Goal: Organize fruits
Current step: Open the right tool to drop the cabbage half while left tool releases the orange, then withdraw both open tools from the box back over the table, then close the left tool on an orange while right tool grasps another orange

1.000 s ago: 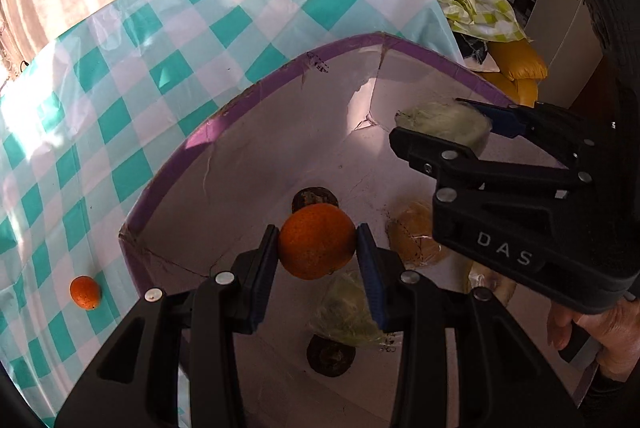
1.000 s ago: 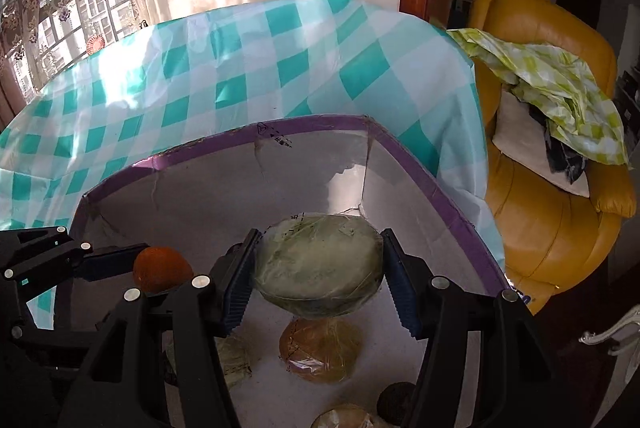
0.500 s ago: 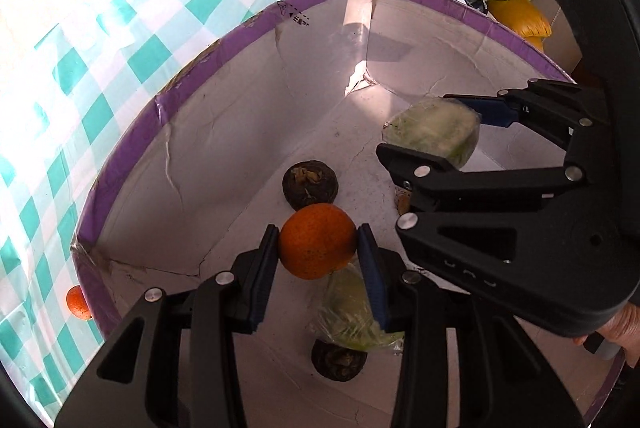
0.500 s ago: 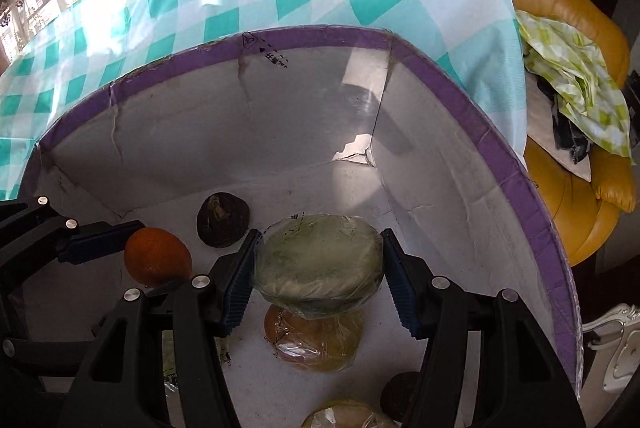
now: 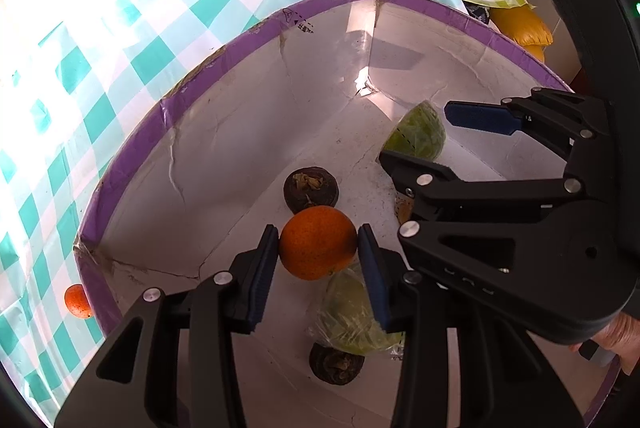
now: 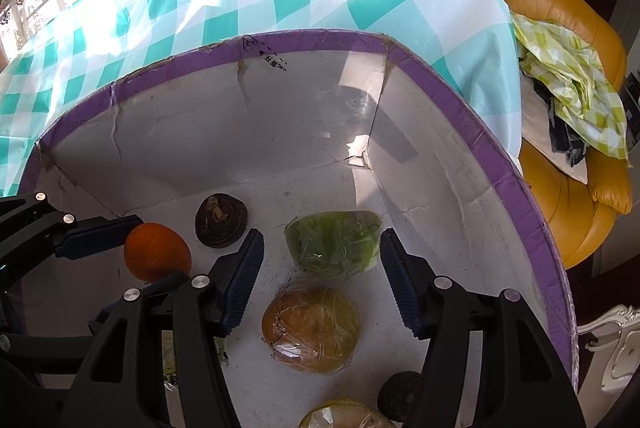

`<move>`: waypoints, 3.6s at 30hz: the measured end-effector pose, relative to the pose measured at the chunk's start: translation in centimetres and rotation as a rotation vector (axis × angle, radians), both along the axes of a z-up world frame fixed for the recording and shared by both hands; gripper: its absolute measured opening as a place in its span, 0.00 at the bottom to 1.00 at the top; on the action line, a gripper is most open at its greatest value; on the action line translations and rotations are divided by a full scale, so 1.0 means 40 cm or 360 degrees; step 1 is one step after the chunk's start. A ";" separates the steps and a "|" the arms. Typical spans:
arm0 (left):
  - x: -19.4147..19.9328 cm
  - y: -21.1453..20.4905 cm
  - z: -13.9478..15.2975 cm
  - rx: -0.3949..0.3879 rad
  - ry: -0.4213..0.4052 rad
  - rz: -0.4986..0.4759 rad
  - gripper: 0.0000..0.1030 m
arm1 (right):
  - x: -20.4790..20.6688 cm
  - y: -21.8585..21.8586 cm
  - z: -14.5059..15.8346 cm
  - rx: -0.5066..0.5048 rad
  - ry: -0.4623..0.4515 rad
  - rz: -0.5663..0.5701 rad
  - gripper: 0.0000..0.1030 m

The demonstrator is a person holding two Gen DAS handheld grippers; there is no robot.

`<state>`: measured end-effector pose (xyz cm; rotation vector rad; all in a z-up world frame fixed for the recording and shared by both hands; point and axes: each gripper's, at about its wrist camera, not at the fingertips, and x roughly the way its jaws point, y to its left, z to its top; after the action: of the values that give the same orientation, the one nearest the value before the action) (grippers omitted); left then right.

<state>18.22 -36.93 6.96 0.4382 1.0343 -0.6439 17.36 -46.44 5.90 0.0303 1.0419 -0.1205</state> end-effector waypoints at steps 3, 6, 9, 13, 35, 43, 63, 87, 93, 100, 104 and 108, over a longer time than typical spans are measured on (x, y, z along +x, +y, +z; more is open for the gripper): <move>-0.002 0.002 0.002 -0.0012 -0.0004 0.0001 0.40 | -0.001 -0.001 0.003 -0.0015 -0.0009 -0.0011 0.62; -0.008 0.004 0.006 -0.0031 -0.0021 0.0001 0.41 | -0.003 -0.006 0.006 -0.0019 -0.0023 -0.0028 0.65; -0.014 0.009 0.012 -0.0066 -0.0049 -0.0001 0.42 | -0.005 -0.012 0.011 -0.0025 -0.0041 -0.0049 0.68; -0.022 0.013 0.023 -0.0119 -0.0093 -0.0004 0.44 | -0.007 -0.019 0.017 -0.0034 -0.0064 -0.0072 0.71; -0.045 0.049 0.066 -0.0315 -0.0349 0.0015 0.63 | -0.031 -0.028 0.076 -0.0116 -0.0251 -0.0138 0.84; -0.062 0.065 0.082 -0.0374 -0.0478 0.0041 0.75 | -0.056 -0.030 0.127 -0.0137 -0.0411 -0.0169 0.84; -0.082 0.178 0.146 -0.0562 -0.0823 0.0327 0.88 | -0.255 0.040 0.337 -0.0292 -0.1231 -0.0235 0.85; 0.044 0.503 0.105 -0.0662 -0.0781 0.0872 0.88 | -0.417 0.342 0.408 -0.0129 -0.1311 0.0203 0.85; 0.133 0.581 0.013 -0.0600 -0.0501 0.0969 0.79 | -0.453 0.412 0.353 -0.0088 -0.1235 0.0314 0.85; 0.203 0.603 -0.084 -0.0508 -0.0183 0.0987 0.52 | -0.500 0.475 0.283 -0.0057 -0.1132 0.0415 0.85; 0.205 0.593 -0.093 -0.0419 -0.0202 0.0956 0.52 | -0.522 0.513 0.239 -0.0063 -0.1056 0.0482 0.85; 0.215 0.602 -0.116 -0.0335 -0.0143 0.0993 0.49 | -0.540 0.541 0.200 -0.0039 -0.0984 0.0532 0.85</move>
<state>26.83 -12.86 2.33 -0.0493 0.9389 -0.1666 -4.25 -24.80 13.88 -0.1227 0.4170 0.1741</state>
